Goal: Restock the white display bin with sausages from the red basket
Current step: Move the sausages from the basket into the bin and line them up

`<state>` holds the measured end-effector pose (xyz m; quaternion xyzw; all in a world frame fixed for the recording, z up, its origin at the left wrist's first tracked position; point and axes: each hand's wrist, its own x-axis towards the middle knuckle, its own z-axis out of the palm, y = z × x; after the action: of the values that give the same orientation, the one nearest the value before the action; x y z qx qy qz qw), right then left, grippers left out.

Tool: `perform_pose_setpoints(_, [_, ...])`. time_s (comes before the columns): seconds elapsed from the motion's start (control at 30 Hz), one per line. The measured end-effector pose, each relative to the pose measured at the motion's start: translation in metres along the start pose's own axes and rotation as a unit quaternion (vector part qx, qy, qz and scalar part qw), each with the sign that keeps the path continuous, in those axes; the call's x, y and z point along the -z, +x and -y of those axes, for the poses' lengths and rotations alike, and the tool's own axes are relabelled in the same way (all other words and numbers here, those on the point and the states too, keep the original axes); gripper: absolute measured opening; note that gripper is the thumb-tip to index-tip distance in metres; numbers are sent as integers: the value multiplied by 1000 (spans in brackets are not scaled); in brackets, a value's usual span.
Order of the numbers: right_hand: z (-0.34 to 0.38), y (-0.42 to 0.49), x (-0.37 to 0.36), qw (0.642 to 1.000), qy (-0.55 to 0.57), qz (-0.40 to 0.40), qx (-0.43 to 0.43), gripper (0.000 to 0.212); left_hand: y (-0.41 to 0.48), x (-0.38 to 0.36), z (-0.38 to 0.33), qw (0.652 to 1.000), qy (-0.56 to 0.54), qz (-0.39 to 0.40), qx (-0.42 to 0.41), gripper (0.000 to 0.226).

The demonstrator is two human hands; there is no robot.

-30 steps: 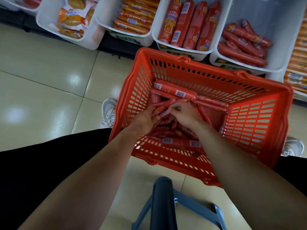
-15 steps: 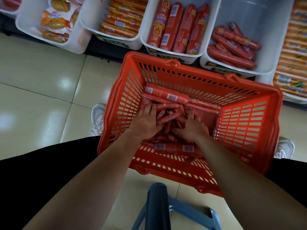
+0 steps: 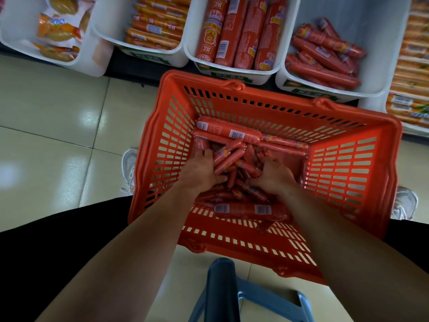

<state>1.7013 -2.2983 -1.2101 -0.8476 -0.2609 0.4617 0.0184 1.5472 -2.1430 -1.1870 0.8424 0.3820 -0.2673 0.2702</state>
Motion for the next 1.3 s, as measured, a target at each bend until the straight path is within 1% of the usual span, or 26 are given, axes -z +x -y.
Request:
perform_pose_setpoints(0.07, [0, 0, 1, 1000, 3, 16, 15, 97, -1, 0, 0, 998, -59, -6, 30, 89])
perform_pose_setpoints(0.13, [2, -4, 0, 999, 18, 34, 22, 104, -2, -1, 0, 993, -113, -4, 46, 74])
perform_pose_setpoints(0.17, [3, -6, 0, 999, 28, 37, 24, 104, -3, -1, -1, 990, -131, 0, 54, 65])
perform_pose_setpoints(0.23, [5, -7, 1, 998, 48, 26, 23, 93, -5, 0, -3, 986, -153, 2, 69, 53])
perform_pose_setpoints(0.3, [6, -7, 1, 997, 65, 23, 28, 76, -6, 2, -5, 981, -171, -1, 86, 48])
perform_pose_setpoints(0.33, [7, -8, 0, 997, 68, 23, 36, 70, -5, 3, -4, 979, -181, -1, 95, 45])
perform_pose_setpoints(0.4, [9, -8, -4, 997, 69, 22, 41, 66, -5, 6, 0, 976, -192, 3, 107, 40])
perform_pose_setpoints(0.5, [14, -7, -4, 996, 73, 46, 32, 72, -5, 10, 8, 972, -210, 17, 106, 42])
perform_pose_setpoints(0.57, [16, -6, -1, 995, 76, 53, 28, 71, -9, 14, 11, 970, -216, 36, 105, 36])
perform_pose_setpoints(0.67, [16, -10, -1, 994, 91, 31, 45, 60, -13, 17, 13, 968, -217, 61, 108, 30])
perform_pose_setpoints(0.83, [17, -20, 23, 978, 204, -5, 50, 35, -20, 26, 9, 972, -195, 61, 113, 28])
perform_pose_setpoints(0.93, [18, -31, 46, 978, 199, -6, 70, 27, -30, 41, 2, 977, -173, 53, 111, 35])
perform_pose_setpoints(1.03, [21, -49, 68, 981, 172, -13, 89, 33, -46, 61, -6, 982, -153, 19, 106, 36])
perform_pose_setpoints(1.13, [22, -68, 83, 980, 176, -36, 85, 29, -66, 80, -16, 984, -155, -10, 85, 37])
perform_pose_setpoints(1.2, [22, -82, 93, 978, 184, -57, 83, 31, -78, 92, -21, 986, -148, -21, 73, 34])
perform_pose_setpoints(1.27, [22, -99, 107, 975, 185, -71, 99, 27, -89, 104, -27, 988, -138, -27, 61, 28])
perform_pose_setpoints(1.3, [23, -109, 116, 974, 184, -77, 109, 23, -95, 110, -30, 989, -130, -30, 56, 29])
